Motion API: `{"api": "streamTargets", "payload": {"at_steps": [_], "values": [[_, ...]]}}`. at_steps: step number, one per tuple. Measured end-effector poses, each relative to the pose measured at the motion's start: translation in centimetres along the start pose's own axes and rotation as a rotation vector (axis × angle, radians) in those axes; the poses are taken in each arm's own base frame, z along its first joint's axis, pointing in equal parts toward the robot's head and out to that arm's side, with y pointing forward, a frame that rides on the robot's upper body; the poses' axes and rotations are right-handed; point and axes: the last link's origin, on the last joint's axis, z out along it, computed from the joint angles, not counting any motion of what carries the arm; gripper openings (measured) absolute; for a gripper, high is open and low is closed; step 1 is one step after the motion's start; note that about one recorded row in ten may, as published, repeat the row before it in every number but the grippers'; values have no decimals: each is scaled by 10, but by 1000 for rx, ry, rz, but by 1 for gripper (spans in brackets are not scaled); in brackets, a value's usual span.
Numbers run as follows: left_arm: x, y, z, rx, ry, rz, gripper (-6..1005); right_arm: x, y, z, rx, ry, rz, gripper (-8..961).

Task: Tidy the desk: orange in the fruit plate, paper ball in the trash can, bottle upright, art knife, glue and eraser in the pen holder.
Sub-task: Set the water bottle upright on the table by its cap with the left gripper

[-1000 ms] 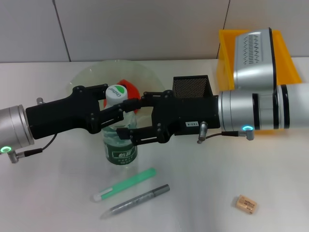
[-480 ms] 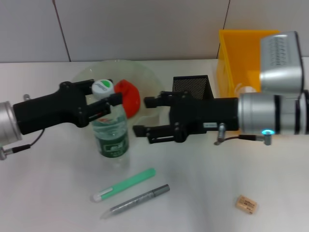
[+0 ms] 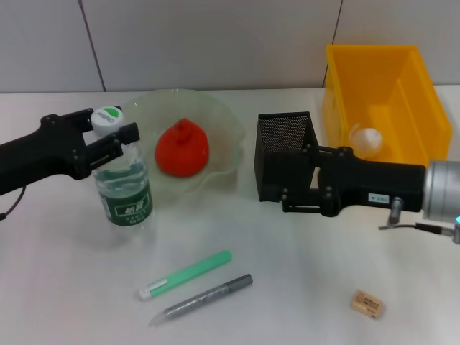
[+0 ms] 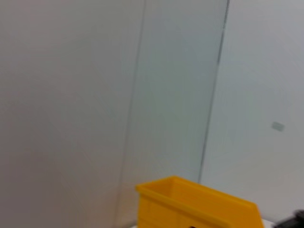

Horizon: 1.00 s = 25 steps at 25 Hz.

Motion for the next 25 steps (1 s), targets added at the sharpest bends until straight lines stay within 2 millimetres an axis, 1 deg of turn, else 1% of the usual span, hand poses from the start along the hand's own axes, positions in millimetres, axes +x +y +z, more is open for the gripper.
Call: {"api": "streamTargets", "payload": {"at_steps": [6, 7, 9, 11, 15, 21, 25], "values": [[1, -9, -5, 68, 16, -8, 457, 19, 2, -15, 39, 3, 40, 809], [0, -15, -7, 107, 9, -8, 458, 21, 2, -17, 41, 3, 44, 809], [0, -16, -7, 115, 7, -7, 459, 25, 3, -18, 41, 5, 54, 809], [1, -21, -10, 140, -2, -2, 460, 26, 3, -18, 40, 7, 60, 809], [1, -24, -11, 158, -7, 4, 462, 28, 4, -18, 38, 11, 67, 809], [-9, -34, -15, 255, -38, 9, 466, 30, 5, -15, 29, 16, 71, 809], [-12, -37, -18, 285, -46, 4, 468, 32, 6, -14, 25, 20, 78, 809]]}}
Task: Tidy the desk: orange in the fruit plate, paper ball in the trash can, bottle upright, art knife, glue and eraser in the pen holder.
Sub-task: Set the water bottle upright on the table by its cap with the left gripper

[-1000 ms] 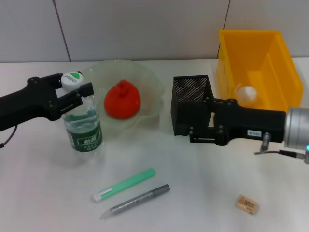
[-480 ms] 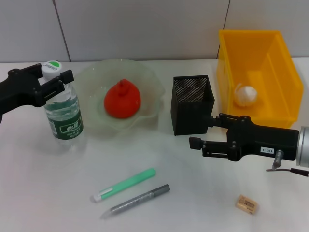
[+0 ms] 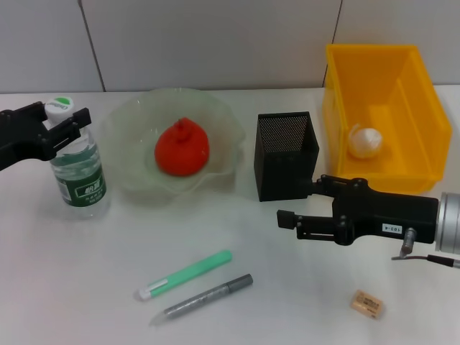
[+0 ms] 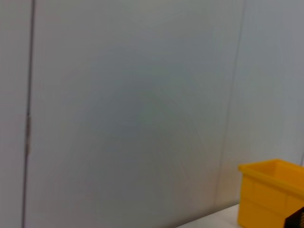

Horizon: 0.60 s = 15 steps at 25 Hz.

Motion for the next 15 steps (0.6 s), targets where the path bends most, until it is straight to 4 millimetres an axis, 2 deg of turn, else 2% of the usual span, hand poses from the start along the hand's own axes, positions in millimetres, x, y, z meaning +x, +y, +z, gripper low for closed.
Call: {"api": "streamTargets", "payload": {"at_steps": [15], "values": [[-6, 2, 3, 44, 25, -28, 477, 0, -1, 6, -7, 11, 0, 808]]}}
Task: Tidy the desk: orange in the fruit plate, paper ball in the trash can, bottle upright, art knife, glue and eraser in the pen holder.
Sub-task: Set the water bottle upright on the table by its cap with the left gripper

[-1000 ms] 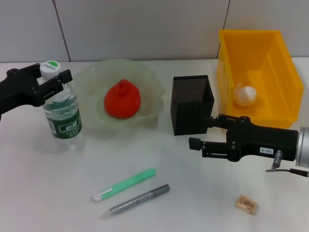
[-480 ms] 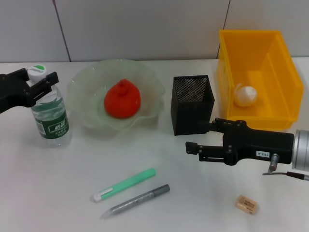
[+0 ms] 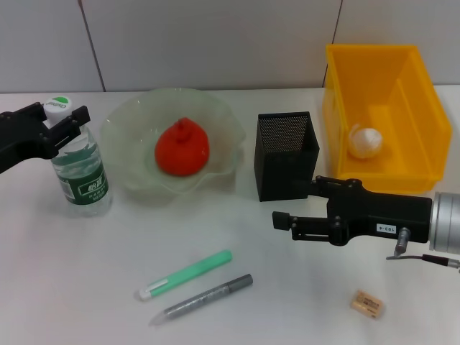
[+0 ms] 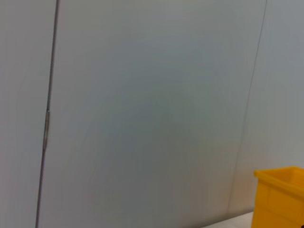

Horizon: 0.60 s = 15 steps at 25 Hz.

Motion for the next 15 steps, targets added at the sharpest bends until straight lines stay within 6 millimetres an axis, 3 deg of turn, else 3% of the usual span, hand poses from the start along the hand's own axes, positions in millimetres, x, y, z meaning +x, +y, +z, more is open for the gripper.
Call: {"api": "streamTargets", "payload": {"at_steps": [15], "values": [[-8, 6, 1, -4, 3, -3, 485, 1, -1, 4, -9, 5, 6, 808]]}}
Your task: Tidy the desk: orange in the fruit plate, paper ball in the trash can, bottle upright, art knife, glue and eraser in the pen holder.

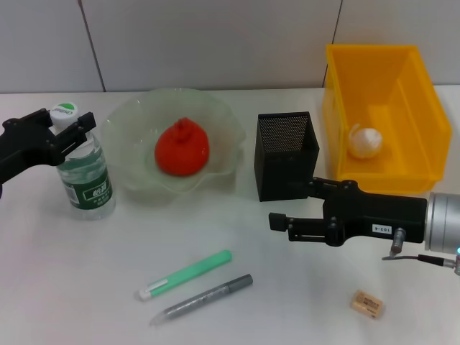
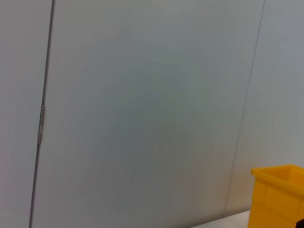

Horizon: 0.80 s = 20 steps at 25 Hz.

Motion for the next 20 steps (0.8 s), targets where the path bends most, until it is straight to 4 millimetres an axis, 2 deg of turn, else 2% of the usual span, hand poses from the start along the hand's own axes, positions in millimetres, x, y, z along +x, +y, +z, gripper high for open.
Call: {"api": "streamTargets", "payload": {"at_steps": [10, 11, 16, 18, 19, 20], "values": [[-4, -1, -5, 21, 10, -32, 491, 0, 0, 0, -1, -1, 1, 808], [-4, -1, -6, 23, 12, -35, 691, 0, 1, 0, -3, 0, 1, 808], [-5, -2, -11, 34, 18, -40, 721, 1, 1, 0, -5, 2, 1, 808], [-5, -5, -18, 52, 32, -44, 732, 1, 1, 0, -7, 2, 2, 808], [-2, -10, -29, 72, 50, -52, 738, 1, 2, 0, -6, 2, 3, 808], [-2, -10, -29, 72, 50, -52, 744, 1, 2, 0, -6, 2, 3, 808]]}}
